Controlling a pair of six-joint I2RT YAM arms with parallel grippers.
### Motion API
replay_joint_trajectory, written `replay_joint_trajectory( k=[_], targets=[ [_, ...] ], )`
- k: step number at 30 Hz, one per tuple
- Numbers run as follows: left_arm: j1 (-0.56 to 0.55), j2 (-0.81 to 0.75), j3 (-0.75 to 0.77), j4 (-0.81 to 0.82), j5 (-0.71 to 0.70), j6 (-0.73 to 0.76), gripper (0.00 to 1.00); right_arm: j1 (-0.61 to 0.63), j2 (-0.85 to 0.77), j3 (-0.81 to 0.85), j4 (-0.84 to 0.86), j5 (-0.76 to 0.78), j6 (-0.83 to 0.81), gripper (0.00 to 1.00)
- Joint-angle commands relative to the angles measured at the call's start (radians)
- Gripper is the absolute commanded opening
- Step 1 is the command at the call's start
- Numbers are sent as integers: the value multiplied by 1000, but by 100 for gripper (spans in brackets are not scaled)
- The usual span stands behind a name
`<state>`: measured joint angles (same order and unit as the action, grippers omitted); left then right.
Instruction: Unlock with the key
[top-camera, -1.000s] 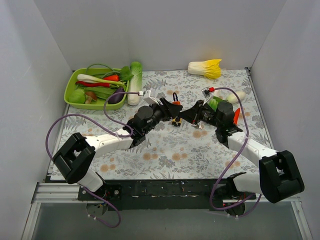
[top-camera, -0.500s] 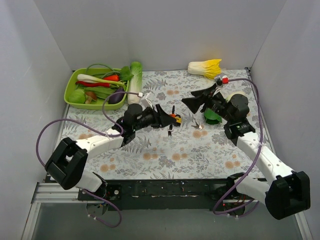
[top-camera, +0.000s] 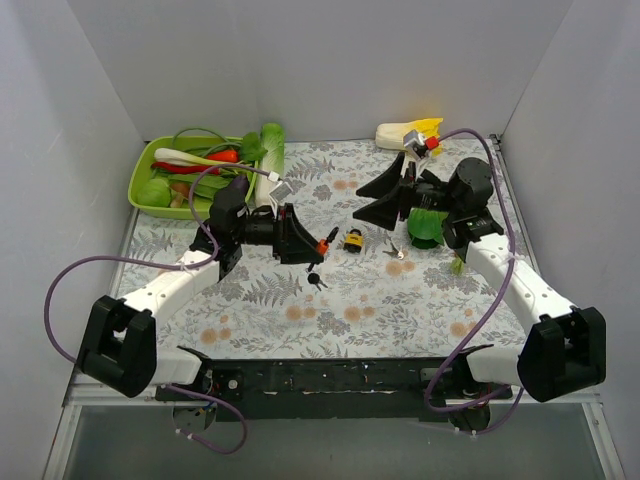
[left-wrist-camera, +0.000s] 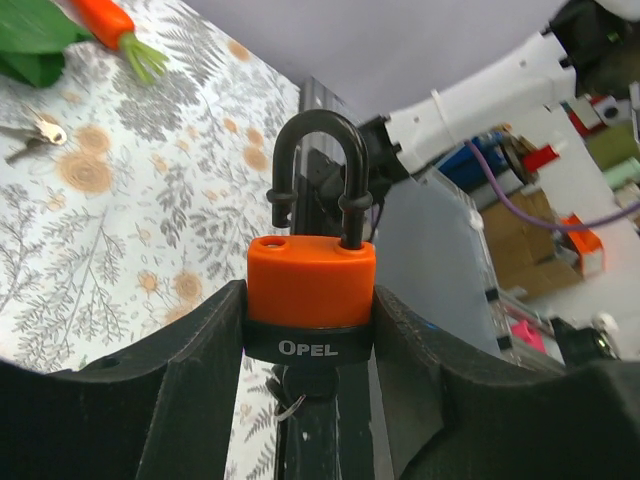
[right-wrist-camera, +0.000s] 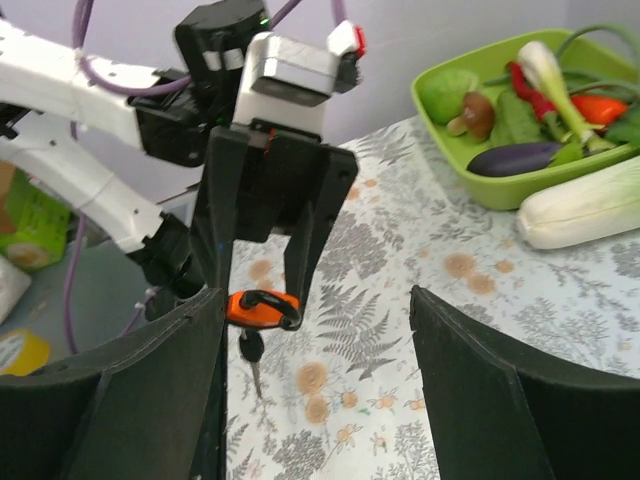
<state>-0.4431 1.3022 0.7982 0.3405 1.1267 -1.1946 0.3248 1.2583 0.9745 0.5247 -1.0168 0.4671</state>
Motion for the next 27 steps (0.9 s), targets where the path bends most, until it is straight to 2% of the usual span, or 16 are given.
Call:
replay_joint_trajectory(
  k=[1,3,7,18,27],
  targets=[
    [63,52,6,92,243,-35,0,31,27,29,9,-137,10,81],
    [73,55,-1,112,255,-45,0,48,45,27,-11,-152,2,81],
    [75,57,6,29,249,18,0,115,98,33,-40,-181,-31,81],
    [75,57,-4,37,248,12,0,192,174,92,-123,-131,-124,78],
    [76,42,-17,37,182,10,0,230,168,72,-140,-129,-130,67]
  ],
)
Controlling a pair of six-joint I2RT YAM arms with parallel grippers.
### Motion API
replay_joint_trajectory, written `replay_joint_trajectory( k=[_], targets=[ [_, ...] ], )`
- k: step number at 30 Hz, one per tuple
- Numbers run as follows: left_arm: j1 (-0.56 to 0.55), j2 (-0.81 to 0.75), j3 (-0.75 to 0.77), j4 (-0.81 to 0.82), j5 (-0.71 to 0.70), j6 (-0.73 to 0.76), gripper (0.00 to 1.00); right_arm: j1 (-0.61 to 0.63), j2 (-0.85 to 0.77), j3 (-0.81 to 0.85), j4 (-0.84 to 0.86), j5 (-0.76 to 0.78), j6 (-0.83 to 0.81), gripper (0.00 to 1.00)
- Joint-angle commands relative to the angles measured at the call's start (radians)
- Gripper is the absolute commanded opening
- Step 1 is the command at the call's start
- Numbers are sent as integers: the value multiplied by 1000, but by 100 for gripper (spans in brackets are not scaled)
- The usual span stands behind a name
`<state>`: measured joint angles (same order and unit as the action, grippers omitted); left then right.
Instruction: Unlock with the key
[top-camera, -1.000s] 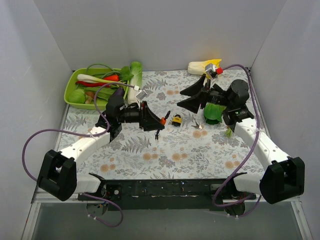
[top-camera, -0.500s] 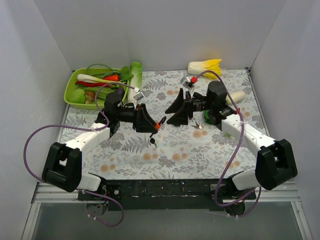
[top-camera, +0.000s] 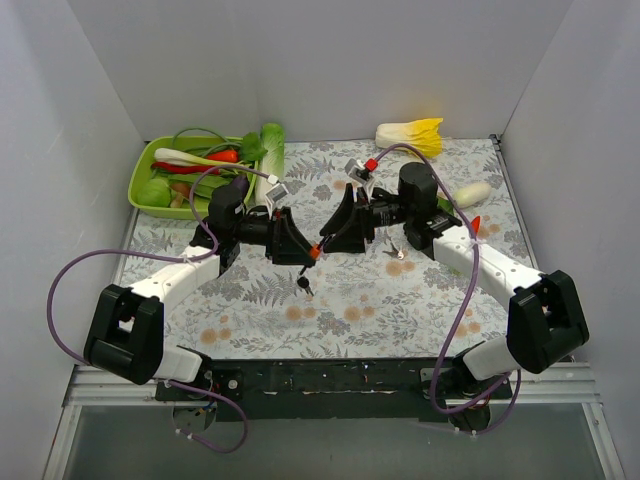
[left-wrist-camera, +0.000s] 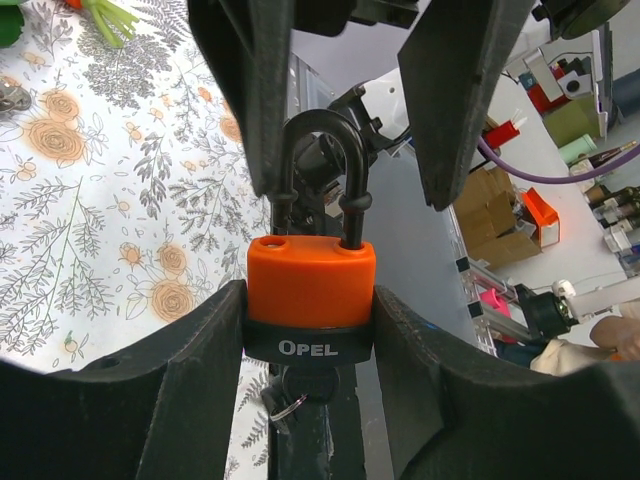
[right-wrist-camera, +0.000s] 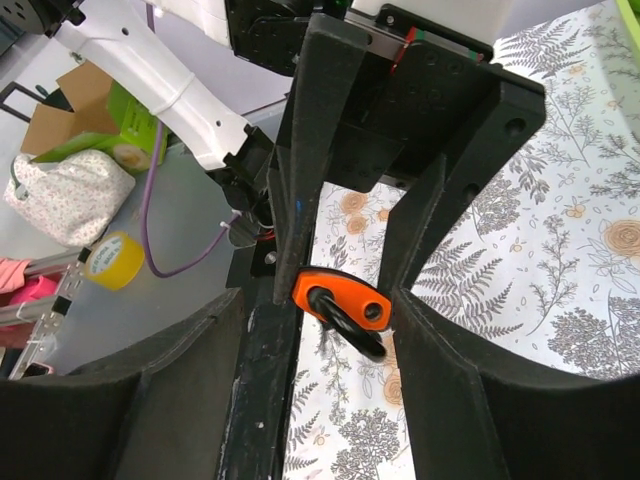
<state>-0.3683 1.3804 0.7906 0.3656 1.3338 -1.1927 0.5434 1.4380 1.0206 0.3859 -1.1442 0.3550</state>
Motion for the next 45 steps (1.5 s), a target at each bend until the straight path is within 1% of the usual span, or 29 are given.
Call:
replay_joint_trajectory(
  k=[1,4,5,7,9,10,15,18,19,21,22,23,25,28,29,32,33,35,36,39,41,45],
  targets=[
    [3,-40,-10,10,-31,10,0,16,-20,23,-1,-2,-17,65],
    [9,-49,-11,-14,-96,25,0,20,-34,13,-7,1,-14,60],
    [14,-60,-10,-23,-138,42,0,20,-37,9,-10,6,-16,59],
    [19,-72,-10,-56,-180,61,0,20,-48,4,-25,20,-19,53],
    [20,-93,-10,-86,-241,93,0,20,-51,1,-44,38,-30,51],
    [22,-101,-14,-94,-255,103,0,20,-48,3,-53,47,-33,49],
    [20,-145,-25,-131,-341,156,0,21,-27,13,-91,96,-33,44],
    [19,-168,-24,-183,-416,206,0,21,-8,30,-111,127,-27,33],
    [17,-176,-24,-194,-461,222,0,20,-5,36,-111,127,-19,25],
    [9,-191,-22,-229,-511,245,0,23,1,35,-90,136,1,17],
    [5,-208,-25,-237,-531,266,0,21,2,32,-82,146,24,7],
    [-9,-214,-27,-243,-579,277,0,23,4,32,-76,152,32,4],
    [-32,-234,-28,-269,-632,318,0,21,13,33,-73,178,50,2],
    [-95,-251,-28,-315,-763,361,0,21,27,39,-64,213,91,1],
    [-125,-262,-28,-327,-845,386,0,21,32,44,-64,224,113,1],
    [-170,-283,-31,-355,-971,413,0,21,47,50,-77,267,137,1],
    [-179,-291,-34,-358,-1052,418,0,21,56,58,-96,309,142,1],
    [-208,-302,-40,-360,-1133,432,0,21,65,65,-134,342,142,1],
    [-218,-308,-42,-360,-1195,439,0,21,74,68,-139,369,147,1],
    [-251,-299,-42,-396,-1245,438,0,26,93,68,-140,396,154,1],
    [-264,-290,-34,-407,-1248,423,0,29,96,68,-140,403,154,1],
    [-265,-294,-45,-409,-1248,343,0,29,98,76,-147,399,154,1]
  ],
)
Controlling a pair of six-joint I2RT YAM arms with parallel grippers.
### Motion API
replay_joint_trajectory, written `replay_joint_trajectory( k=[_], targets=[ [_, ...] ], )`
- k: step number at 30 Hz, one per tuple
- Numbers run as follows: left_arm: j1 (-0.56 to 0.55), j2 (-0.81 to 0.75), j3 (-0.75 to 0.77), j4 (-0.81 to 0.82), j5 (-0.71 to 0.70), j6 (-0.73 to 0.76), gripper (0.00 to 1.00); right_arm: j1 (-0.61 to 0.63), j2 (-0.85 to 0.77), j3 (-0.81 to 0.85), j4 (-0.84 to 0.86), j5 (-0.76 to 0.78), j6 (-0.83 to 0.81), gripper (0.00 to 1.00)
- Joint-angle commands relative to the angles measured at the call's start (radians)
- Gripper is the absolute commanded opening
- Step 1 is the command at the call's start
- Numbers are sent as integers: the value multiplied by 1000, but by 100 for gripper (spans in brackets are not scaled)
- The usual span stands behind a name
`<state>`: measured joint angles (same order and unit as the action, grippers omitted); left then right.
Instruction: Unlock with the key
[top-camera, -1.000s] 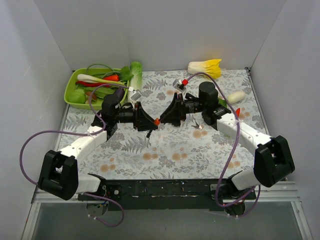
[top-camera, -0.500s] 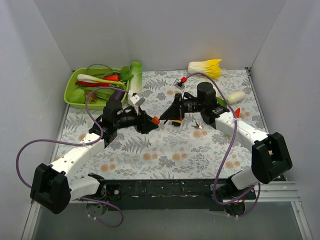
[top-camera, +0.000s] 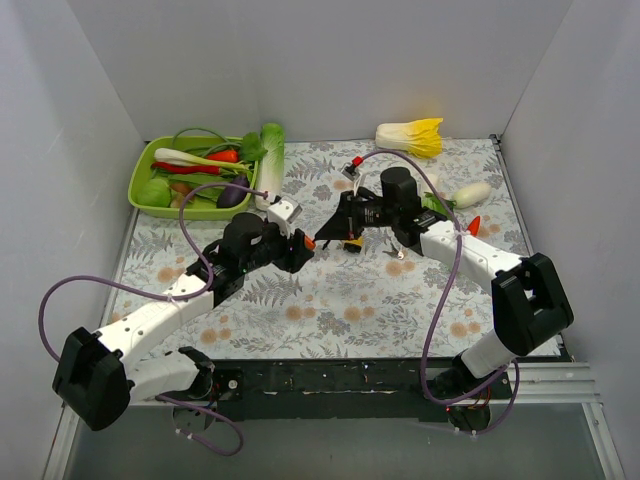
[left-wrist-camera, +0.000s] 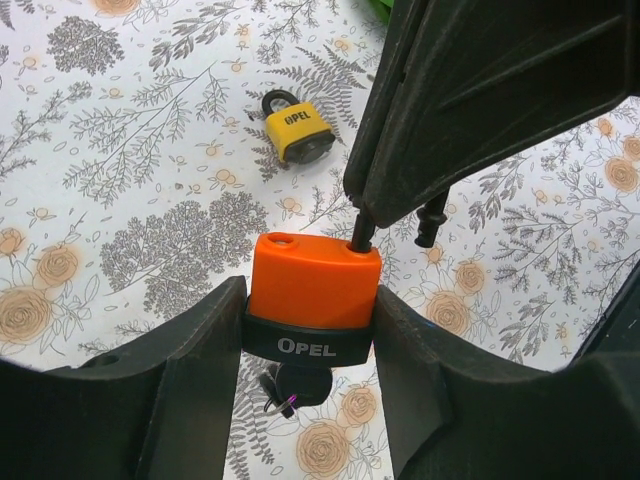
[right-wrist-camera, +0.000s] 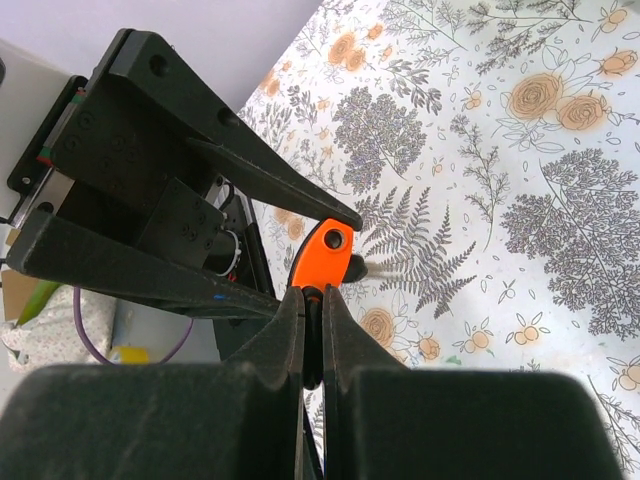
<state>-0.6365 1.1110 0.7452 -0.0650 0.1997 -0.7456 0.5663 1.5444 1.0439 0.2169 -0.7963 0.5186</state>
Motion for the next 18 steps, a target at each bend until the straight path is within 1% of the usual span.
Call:
replay_joint_trajectory(
  k=[1,2,3,4,5,7,8,9,10,11,14,18],
  targets=[
    [4,-34,-4,18,-120,-141,0,6,-10,54,19,49,-12,1],
    [3,-42,-18,13,-129,-162,0,6,-12,57,16,51,-22,1],
    [3,-49,-23,-5,-132,-181,0,6,-21,57,13,52,-28,7],
    [3,-57,-29,-21,-135,-199,0,4,-26,56,13,54,-29,25],
    [3,-74,-33,-38,-131,-236,0,3,-30,51,13,57,-35,36],
    [4,-82,-29,-122,-120,-261,0,-9,-41,45,19,55,-37,73],
    [4,-91,-24,-154,-118,-290,0,-19,-46,41,32,52,-32,77],
    [4,-97,-15,-211,-105,-302,0,-43,-56,18,45,49,-14,79],
    [3,-102,-12,-232,-95,-313,0,-60,-61,5,62,46,3,81],
    [4,-111,-7,-252,-89,-337,0,-78,-67,-8,103,42,15,81],
    [4,-103,0,-295,-43,-373,0,-138,-89,-50,151,28,50,82],
    [8,-16,10,-323,24,-435,0,-169,-127,-70,153,35,47,82]
  ],
)
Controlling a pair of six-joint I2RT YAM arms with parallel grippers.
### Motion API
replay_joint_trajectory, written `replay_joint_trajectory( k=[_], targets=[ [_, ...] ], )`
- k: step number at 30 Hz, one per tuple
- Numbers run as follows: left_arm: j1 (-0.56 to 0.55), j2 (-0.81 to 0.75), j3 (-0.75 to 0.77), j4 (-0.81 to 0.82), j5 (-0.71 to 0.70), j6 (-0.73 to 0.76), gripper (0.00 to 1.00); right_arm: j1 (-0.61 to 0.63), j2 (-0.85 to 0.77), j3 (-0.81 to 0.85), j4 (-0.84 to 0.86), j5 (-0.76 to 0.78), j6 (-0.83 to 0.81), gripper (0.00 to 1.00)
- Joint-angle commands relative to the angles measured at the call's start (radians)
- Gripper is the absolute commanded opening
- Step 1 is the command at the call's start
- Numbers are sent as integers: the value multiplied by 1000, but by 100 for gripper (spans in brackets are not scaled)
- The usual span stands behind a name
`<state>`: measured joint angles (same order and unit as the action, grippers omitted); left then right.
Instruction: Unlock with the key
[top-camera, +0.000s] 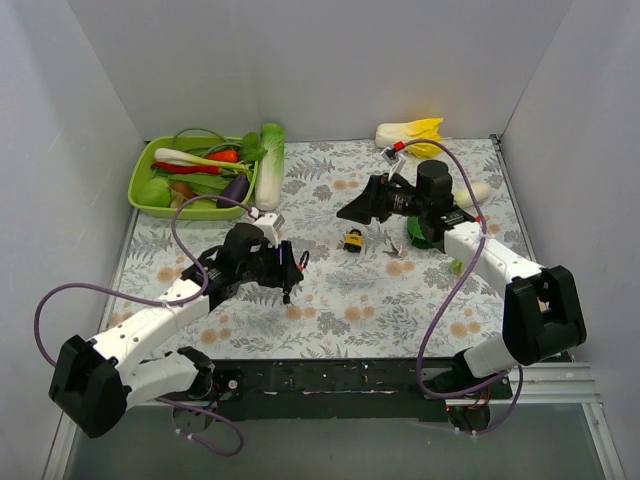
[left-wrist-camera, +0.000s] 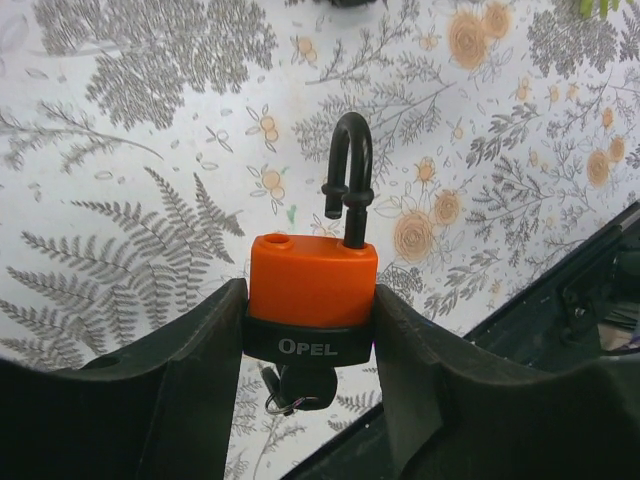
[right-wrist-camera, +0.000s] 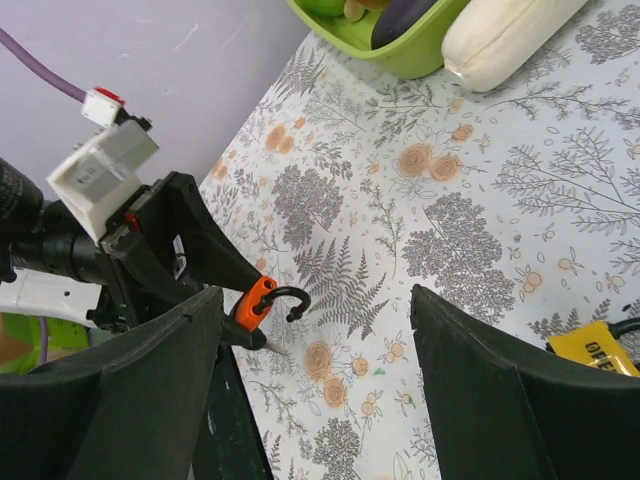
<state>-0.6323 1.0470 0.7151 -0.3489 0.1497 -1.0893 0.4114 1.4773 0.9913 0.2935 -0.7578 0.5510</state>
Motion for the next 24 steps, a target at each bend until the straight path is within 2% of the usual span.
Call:
replay_joint_trajectory(
  k=[1,10,15,20,24],
  targets=[
    [5,62,38,-39,97,-98,0,-16,-66,-31,78,-2,12,82],
    [106,177,18,50,251,-93,0,-16,-110,-94,93,-6,12,82],
    [203,284,27,44,349,-37,0,-16,-118,-98,85,-12,0,82],
    [232,373,61,25,349,25,0,-23,-129,-103,33,8,-31,82],
    [237,438,98,16,294,58,0,-29,-135,-106,15,17,-48,83]
  ],
)
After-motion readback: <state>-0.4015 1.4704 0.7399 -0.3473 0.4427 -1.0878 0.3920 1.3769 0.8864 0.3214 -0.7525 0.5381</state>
